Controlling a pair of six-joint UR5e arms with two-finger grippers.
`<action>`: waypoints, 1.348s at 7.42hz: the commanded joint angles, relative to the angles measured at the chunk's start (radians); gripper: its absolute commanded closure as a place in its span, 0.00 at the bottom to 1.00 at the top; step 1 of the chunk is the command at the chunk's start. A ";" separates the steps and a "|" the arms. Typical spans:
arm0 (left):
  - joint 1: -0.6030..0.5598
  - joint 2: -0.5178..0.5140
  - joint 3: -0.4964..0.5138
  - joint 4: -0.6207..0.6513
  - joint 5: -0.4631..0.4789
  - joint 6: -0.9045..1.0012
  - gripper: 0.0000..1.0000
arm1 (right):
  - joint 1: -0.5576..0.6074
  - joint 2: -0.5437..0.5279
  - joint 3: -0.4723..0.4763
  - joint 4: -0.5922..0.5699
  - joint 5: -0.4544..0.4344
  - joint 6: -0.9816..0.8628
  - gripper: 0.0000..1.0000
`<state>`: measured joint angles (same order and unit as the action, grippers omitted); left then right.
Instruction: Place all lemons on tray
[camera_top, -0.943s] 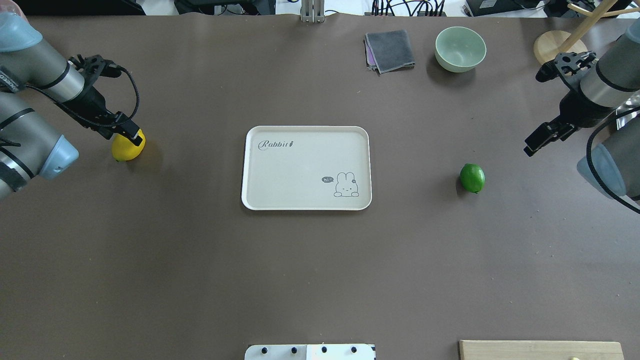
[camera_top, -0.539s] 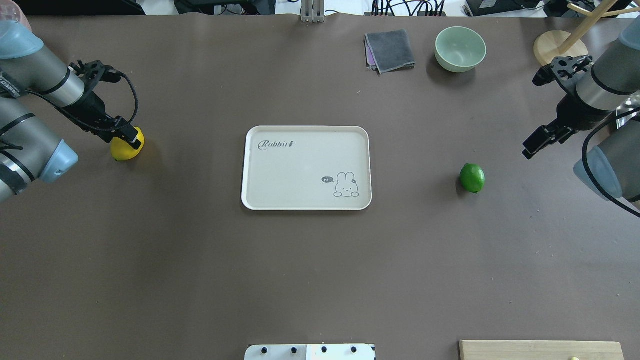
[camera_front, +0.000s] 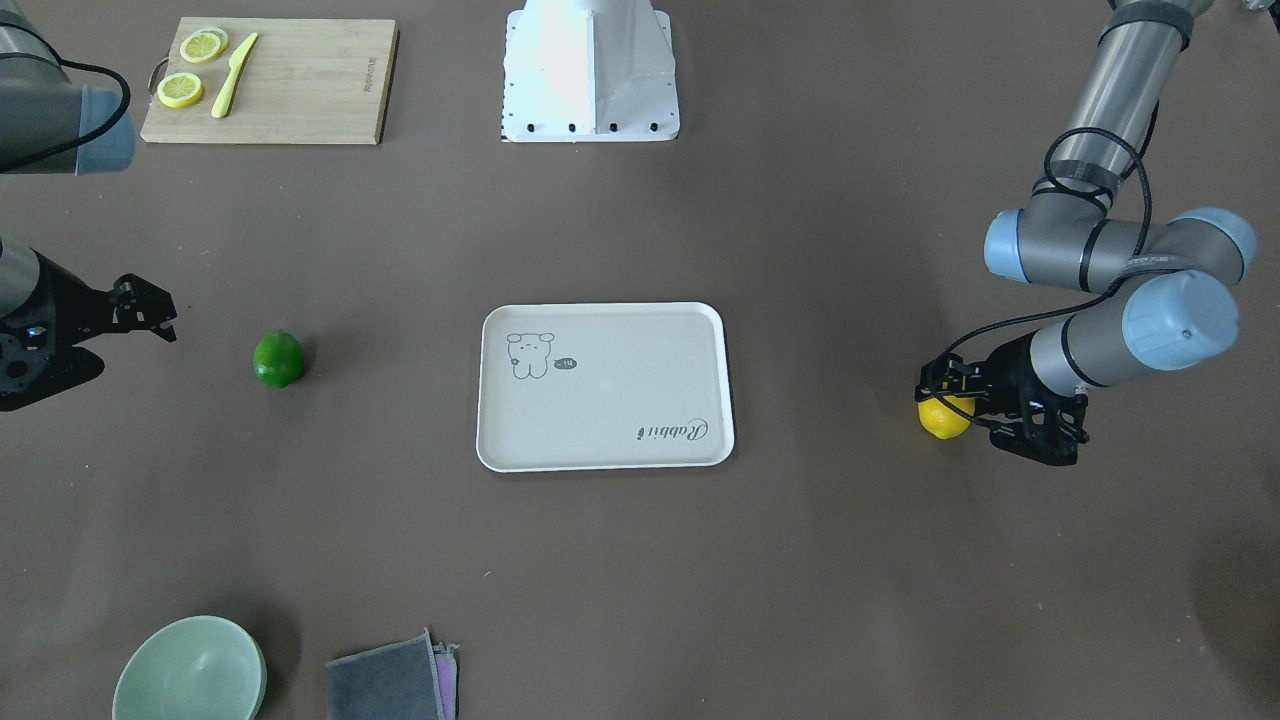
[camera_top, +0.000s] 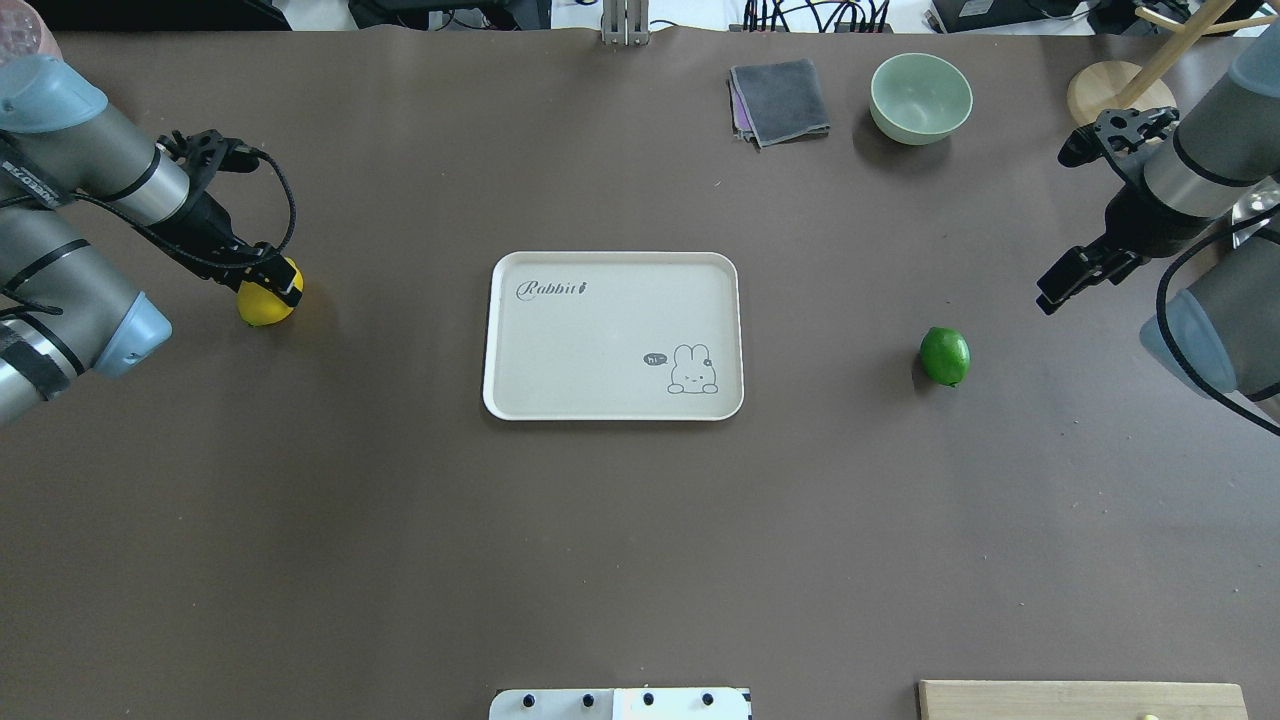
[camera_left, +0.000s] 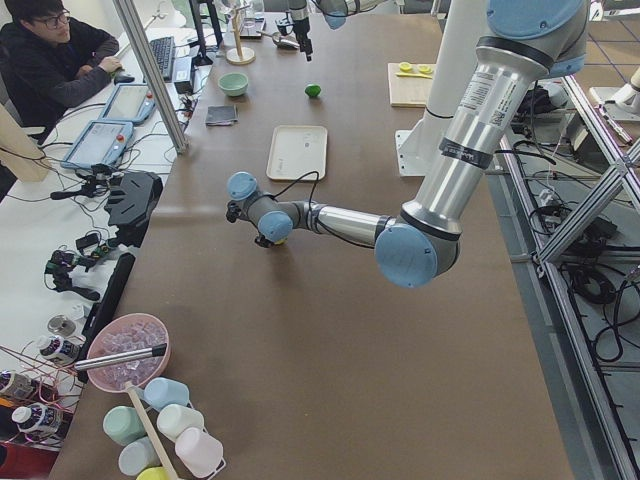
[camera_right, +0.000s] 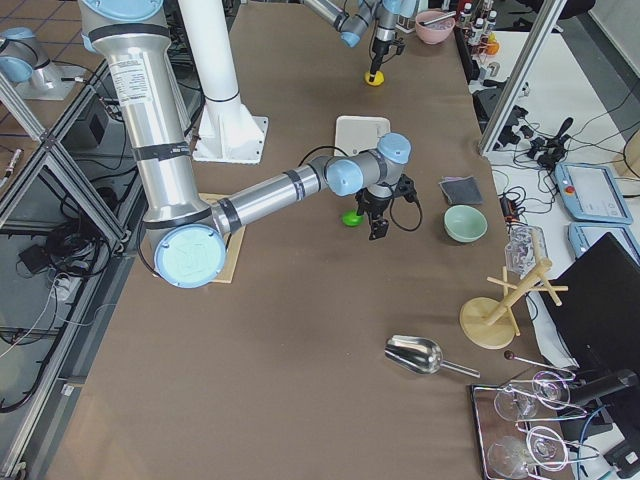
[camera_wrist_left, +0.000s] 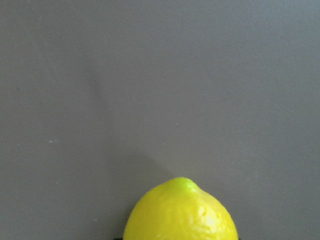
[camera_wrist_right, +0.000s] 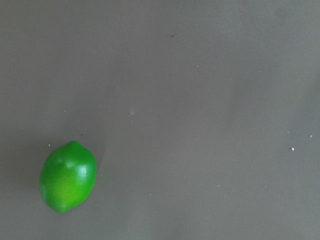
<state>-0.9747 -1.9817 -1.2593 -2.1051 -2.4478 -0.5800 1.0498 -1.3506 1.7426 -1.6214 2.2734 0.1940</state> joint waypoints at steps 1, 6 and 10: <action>0.002 -0.037 -0.032 -0.013 -0.008 -0.132 1.00 | -0.001 0.001 0.001 0.000 0.002 0.008 0.00; 0.176 -0.234 -0.041 -0.076 0.063 -0.579 1.00 | -0.019 0.019 0.003 0.000 0.003 0.067 0.00; 0.324 -0.319 -0.045 -0.116 0.274 -0.796 0.01 | -0.025 0.027 0.006 0.000 0.002 0.079 0.00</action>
<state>-0.6682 -2.2903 -1.3026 -2.2191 -2.2034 -1.3450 1.0255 -1.3257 1.7473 -1.6214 2.2758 0.2709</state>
